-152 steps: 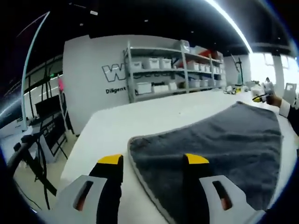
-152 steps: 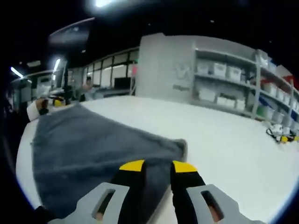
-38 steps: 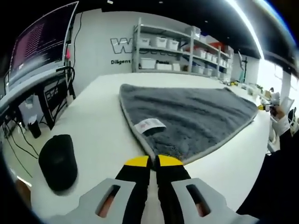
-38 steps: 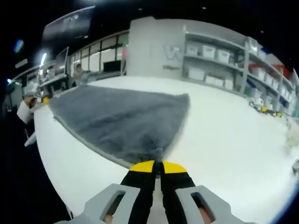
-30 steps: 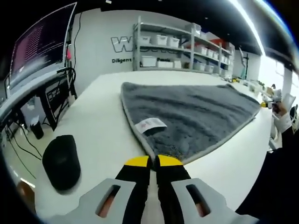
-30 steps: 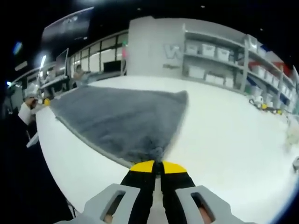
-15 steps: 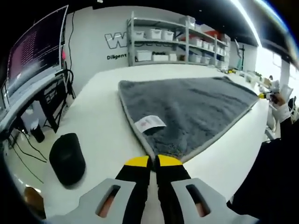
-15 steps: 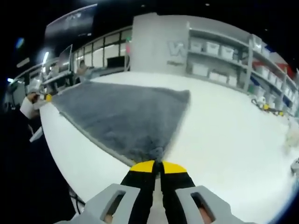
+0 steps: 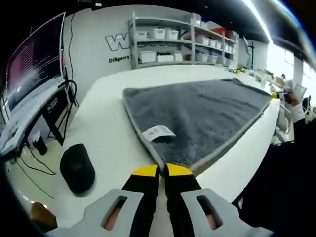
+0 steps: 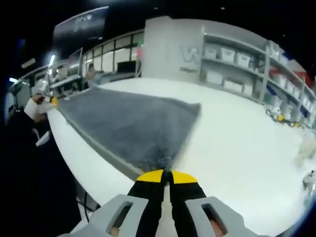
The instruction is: Open the folded towel by lifting each exposed corner and separating the folded layers until the towel lies flat within the target outline without major curled edges
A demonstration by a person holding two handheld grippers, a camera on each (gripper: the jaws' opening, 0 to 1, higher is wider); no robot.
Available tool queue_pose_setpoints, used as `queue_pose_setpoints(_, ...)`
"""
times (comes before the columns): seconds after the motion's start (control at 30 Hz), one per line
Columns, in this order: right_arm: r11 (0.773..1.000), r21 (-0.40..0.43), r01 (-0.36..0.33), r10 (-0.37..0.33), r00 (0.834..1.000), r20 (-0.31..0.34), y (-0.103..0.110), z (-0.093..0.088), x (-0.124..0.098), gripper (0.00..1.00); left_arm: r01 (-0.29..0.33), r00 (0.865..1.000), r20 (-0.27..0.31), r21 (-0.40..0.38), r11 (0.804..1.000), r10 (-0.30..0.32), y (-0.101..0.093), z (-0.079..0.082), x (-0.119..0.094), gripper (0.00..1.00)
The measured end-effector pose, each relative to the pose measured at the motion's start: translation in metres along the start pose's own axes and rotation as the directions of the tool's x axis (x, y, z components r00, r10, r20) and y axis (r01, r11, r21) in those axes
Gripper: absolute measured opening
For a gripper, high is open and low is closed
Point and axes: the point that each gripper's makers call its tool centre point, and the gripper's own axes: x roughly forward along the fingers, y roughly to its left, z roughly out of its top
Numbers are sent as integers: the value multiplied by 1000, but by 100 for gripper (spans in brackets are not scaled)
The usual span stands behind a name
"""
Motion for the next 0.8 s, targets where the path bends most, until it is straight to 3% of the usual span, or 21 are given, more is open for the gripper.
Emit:
queue_pose_setpoints(0.43,1000,-4,26,-26,1000,0,-6,-3,-17,0,5,1000,8,87,996,-6,-22,21,-31,4)
queue_pose_setpoints(0.5,999,-6,34,-34,999,1,-8,-3,-20,0,42,998,36,91,995,-45,-27,25,-32,4)
queue_pose_setpoints(0.67,999,-1,37,-37,999,9,-9,-3,-22,0,79,997,11,75,994,-80,-28,16,-31,4)
queue_pose_setpoints(0.8,999,-19,45,-46,997,-61,-12,-21,-11,0,156,987,18,54,986,-157,-36,9,-24,4)
